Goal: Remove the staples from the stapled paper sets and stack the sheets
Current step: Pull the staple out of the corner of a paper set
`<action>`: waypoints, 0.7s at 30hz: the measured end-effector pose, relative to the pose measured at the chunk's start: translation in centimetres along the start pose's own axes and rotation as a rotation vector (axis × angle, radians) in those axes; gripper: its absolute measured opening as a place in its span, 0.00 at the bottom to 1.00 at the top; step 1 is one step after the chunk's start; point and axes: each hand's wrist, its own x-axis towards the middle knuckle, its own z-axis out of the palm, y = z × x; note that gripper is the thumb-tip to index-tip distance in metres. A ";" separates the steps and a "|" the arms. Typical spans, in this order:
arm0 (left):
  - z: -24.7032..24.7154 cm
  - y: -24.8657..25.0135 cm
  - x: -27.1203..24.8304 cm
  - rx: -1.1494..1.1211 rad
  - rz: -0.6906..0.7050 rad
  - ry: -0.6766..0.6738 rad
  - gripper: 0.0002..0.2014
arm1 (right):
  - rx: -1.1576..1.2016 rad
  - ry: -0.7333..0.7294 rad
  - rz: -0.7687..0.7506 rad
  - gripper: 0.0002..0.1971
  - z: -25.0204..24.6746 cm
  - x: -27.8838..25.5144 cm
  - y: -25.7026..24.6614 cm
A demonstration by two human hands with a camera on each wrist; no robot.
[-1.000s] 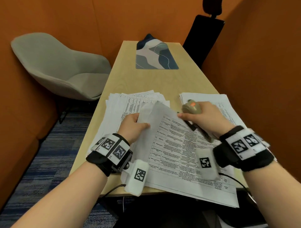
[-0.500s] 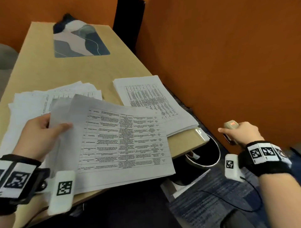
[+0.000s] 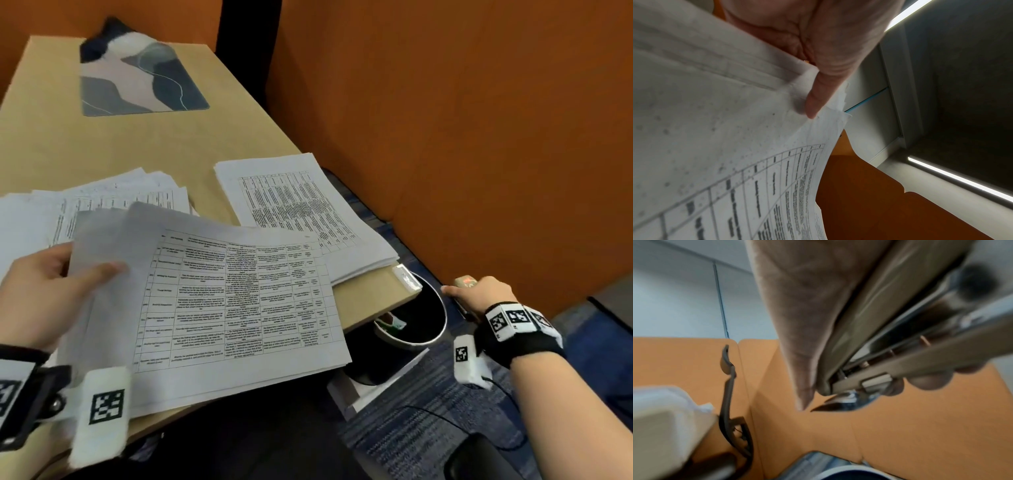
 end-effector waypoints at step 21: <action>1.2 4.6 -2.4 0.100 0.014 0.176 0.03 | -0.699 -0.036 -1.192 0.20 5.2 -11.2 -30.7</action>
